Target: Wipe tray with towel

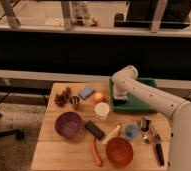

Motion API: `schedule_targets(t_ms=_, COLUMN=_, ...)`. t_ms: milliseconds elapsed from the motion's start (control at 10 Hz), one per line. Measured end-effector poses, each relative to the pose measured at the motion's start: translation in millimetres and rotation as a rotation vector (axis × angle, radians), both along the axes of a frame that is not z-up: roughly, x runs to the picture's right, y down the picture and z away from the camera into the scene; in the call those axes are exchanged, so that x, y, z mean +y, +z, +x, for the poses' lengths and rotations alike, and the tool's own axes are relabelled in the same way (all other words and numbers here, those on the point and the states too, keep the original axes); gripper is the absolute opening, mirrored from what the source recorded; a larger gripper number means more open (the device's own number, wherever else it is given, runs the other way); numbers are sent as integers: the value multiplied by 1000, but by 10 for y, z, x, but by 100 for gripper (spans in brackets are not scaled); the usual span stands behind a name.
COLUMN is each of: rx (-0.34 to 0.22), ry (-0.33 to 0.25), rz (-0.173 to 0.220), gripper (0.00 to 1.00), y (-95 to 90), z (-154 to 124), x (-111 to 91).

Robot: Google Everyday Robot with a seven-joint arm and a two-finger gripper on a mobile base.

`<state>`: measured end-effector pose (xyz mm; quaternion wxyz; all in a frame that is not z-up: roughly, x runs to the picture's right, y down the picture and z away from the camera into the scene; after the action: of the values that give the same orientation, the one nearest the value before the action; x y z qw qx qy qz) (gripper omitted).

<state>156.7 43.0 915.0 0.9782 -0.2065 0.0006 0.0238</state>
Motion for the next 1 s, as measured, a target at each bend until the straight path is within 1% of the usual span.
schedule_targets(t_ms=100, rx=25, ry=3, rz=2, gripper=0, y=12, z=57, x=-6)
schedule_targets(t_ms=300, rx=64, ry=-1, rz=2, gripper=0, y=48, z=87, x=-6)
schedule_targets(t_ms=600, rx=131, ry=-4, rz=-13, gripper=0, y=114, z=197, x=49)
schedule_targets(t_ms=1000, rx=185, ry=-14, rz=-37, gripper=0, y=205, z=241, x=118)
